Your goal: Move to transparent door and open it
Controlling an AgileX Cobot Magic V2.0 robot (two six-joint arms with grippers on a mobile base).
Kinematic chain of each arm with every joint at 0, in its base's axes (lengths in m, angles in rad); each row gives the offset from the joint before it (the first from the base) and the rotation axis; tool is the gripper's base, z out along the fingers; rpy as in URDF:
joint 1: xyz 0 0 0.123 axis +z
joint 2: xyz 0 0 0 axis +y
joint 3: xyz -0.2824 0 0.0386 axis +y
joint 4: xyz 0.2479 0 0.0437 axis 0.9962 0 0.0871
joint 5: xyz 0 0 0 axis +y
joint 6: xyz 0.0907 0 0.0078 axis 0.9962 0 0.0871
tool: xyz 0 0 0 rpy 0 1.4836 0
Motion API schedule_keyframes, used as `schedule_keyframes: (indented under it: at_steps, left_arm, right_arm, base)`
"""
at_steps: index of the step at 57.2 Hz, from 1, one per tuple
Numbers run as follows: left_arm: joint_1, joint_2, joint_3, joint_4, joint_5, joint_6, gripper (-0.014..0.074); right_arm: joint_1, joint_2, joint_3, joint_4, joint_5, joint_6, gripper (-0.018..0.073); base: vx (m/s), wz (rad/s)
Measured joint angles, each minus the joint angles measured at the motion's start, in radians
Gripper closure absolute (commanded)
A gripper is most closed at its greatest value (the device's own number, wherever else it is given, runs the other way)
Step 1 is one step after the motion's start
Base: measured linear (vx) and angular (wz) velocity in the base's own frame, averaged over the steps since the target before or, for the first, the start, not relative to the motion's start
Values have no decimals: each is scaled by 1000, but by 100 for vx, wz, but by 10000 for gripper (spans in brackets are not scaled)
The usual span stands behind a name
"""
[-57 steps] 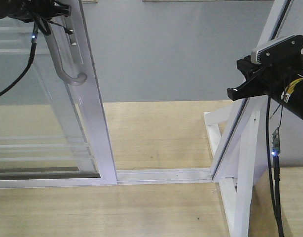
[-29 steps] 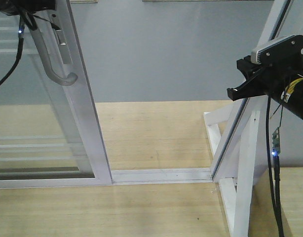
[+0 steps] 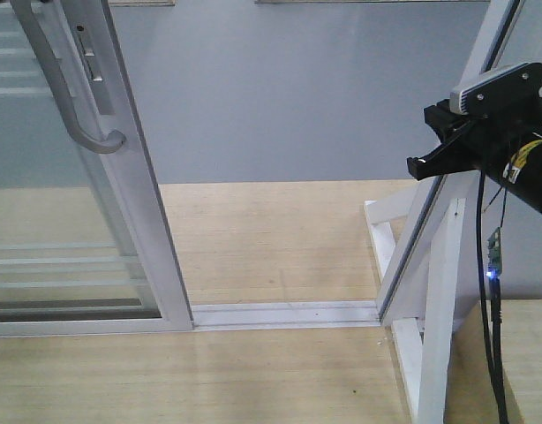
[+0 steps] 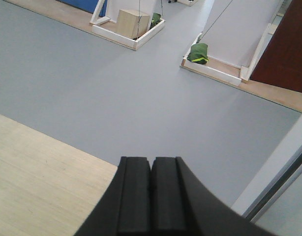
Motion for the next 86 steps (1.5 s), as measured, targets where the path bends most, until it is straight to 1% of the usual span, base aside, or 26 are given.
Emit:
schedule_keyframes:
  at_steps: [8,15,20,25,32,41,46,53,57,61,65,69,72,80,86]
  left_arm:
    - [5,-95,86,10,-13,6,600]
    - [5,-196,262,2,-71,6,600]
    - [5,-299,430,-27,-146,6,600]
    - [5,-392,579,-60,-219,6,600]
    - [5,-522,786,-119,-324,6,600]
    - [5,-677,1012,-186,-387,6,600]
    - [5,-748,1098,-216,-393,6,600]
    - [5,-843,1178,-242,-393,6,600]
    - [5,-906,1210,-270,-393,6,600]
    - [5,-958,1230,-297,-391,6,600]
    - [5,-1005,1240,-309,-385,6,600]
    - [5,-1044,1242,-313,-370,6,600]
    - [5,-1065,1242,-313,-359,6,600]
    - [5,-1108,1242,-316,-321,6,600]
    - [5,-1122,1242,-316,-289,7,600]
  right_arm:
    - [0,-5,0,0,2,8,562]
    - [0,-46,0,0,36,60,562]
    - [0,-104,0,0,84,80,562]
    - [0,-177,1,0,155,100,562]
    - [0,-297,4,0,296,142,562]
    - [0,-473,5,4,458,176,562]
    - [0,-564,5,8,537,175,562]
    - [0,-672,5,17,621,171,562]
    - [0,-721,5,34,674,169,562]
    - [1,-770,5,72,724,162,562]
    - [1,-813,5,124,773,129,562]
    - [1,-854,7,194,821,54,562]
    - [1,-887,21,263,846,-30,562]
    - [1,-988,114,499,911,-273,562]
    - [1,-1064,183,650,955,-411,562]
  base:
    - [0,0]
    - [0,0]
    - [0,0]
    - [0,0]
    - [0,0]
    - [0,0]
    - [0,0]
    - [0,0]
    - [0,0]
    - [0,0]
    - [0,0]
    - [0,0]
    - [0,0]
    - [0,0]
    - [0,0]
